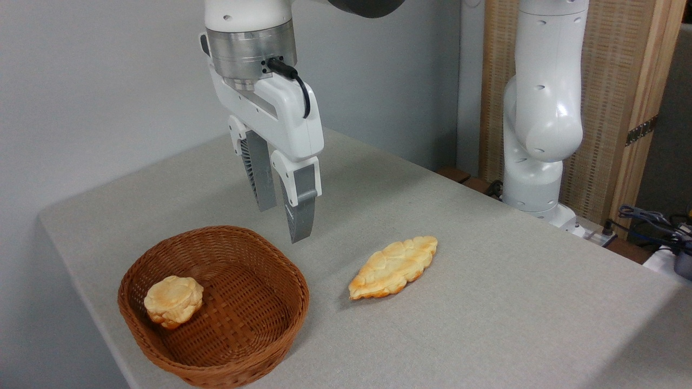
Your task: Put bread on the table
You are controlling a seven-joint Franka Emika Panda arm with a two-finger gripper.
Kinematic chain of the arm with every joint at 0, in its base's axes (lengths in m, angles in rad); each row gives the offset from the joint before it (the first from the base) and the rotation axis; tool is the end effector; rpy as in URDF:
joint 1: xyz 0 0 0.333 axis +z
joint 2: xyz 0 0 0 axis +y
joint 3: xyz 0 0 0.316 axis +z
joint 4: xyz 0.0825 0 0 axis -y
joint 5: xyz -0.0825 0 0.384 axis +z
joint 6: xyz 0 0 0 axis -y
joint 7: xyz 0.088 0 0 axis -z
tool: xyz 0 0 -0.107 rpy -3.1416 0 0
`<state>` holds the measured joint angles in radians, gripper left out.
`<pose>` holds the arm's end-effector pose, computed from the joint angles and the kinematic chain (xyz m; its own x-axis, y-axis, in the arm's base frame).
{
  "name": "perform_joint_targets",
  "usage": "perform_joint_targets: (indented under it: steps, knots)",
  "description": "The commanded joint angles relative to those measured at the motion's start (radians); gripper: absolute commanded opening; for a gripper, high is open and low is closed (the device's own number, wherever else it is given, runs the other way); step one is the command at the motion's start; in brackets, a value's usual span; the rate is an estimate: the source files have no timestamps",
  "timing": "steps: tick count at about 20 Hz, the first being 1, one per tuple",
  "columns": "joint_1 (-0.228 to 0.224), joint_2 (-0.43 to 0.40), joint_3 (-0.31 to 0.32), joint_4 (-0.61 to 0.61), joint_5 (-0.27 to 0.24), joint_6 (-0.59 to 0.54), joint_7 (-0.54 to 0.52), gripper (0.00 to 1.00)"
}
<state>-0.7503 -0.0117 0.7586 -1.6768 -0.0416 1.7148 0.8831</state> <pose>0.5629 0.0029 0.5917 0.6435 -0.7624 0.0676 -0.7640 -0.6452 -0.0044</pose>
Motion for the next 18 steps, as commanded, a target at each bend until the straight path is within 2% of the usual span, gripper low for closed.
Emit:
perform_joint_targets:
  steps: [1, 2, 6, 9, 13, 14, 15, 18]
  knots:
    - [0.0, -0.004, -0.005, -0.004, -0.02, 0.0, -0.013, 1.0]
    - [0.026, -0.004, -0.022, -0.004, -0.02, 0.0, -0.013, 1.0]
    - [0.247, -0.004, -0.249, -0.006, -0.02, -0.003, -0.01, 1.0]
    - [0.347, -0.005, -0.343, -0.004, -0.023, -0.001, -0.007, 1.0]
    - [0.511, -0.005, -0.496, -0.004, -0.037, -0.001, -0.006, 1.0]
    - [0.541, -0.005, -0.522, -0.004, -0.043, -0.001, -0.004, 1.0]
    - [0.549, -0.005, -0.528, -0.004, -0.043, -0.001, -0.004, 1.0]
    - [0.548, -0.004, -0.528, -0.006, -0.043, -0.001, -0.006, 1.0]
